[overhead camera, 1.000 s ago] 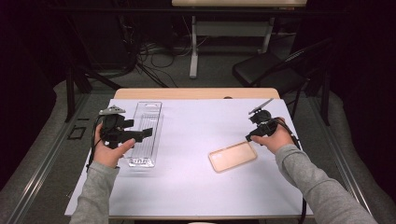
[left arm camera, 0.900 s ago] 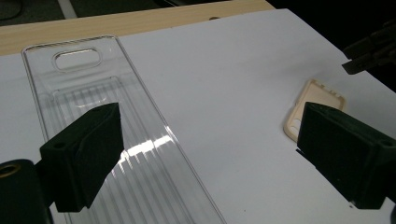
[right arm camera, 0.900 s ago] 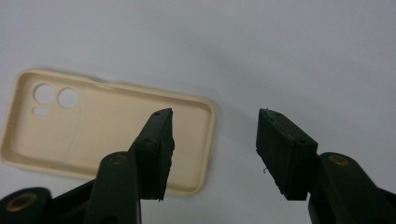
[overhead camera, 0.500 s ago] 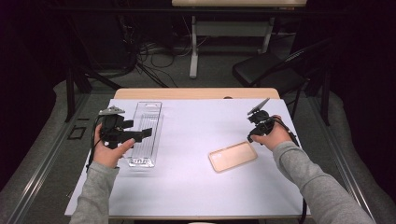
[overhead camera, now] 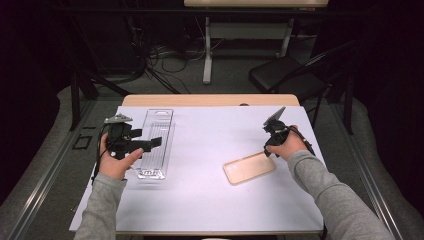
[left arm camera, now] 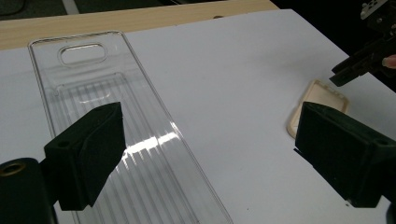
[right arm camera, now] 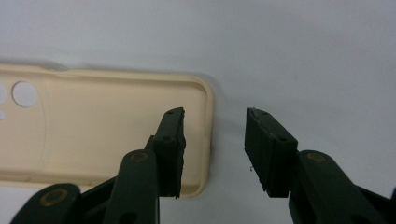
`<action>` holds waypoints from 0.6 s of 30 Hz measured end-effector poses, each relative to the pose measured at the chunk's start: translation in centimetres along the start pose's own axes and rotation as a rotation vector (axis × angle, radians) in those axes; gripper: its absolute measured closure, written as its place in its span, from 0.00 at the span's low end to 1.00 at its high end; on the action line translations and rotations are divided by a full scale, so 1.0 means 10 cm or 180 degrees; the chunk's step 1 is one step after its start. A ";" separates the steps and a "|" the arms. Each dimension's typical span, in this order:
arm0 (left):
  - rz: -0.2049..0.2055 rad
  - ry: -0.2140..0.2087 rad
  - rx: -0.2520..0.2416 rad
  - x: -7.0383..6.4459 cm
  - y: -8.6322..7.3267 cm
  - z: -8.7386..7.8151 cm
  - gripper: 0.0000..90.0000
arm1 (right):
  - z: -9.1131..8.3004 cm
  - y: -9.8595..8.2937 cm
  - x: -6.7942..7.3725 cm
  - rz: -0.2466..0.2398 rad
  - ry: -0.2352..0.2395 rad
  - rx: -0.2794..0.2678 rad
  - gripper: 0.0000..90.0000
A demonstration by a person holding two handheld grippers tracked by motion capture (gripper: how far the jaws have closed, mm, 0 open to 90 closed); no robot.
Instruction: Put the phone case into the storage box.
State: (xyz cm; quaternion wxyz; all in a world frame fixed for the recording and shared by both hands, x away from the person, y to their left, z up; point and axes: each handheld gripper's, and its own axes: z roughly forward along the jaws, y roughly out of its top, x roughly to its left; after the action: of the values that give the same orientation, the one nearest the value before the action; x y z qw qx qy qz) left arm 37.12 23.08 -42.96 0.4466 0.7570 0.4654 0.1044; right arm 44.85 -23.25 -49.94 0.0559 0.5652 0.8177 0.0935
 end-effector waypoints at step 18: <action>0.0018 0.0025 0.0037 0.00 -0.01 0.03 0.10 | 0.20 -0.03 -0.01 0.0156 0.0095 0.0086 0.82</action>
State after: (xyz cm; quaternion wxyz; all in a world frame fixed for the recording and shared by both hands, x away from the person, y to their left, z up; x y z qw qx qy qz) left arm 37.23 22.95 -43.21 0.4400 0.7605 0.4656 0.1059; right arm 45.02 -23.31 -51.97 0.0337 0.5843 0.8056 0.0922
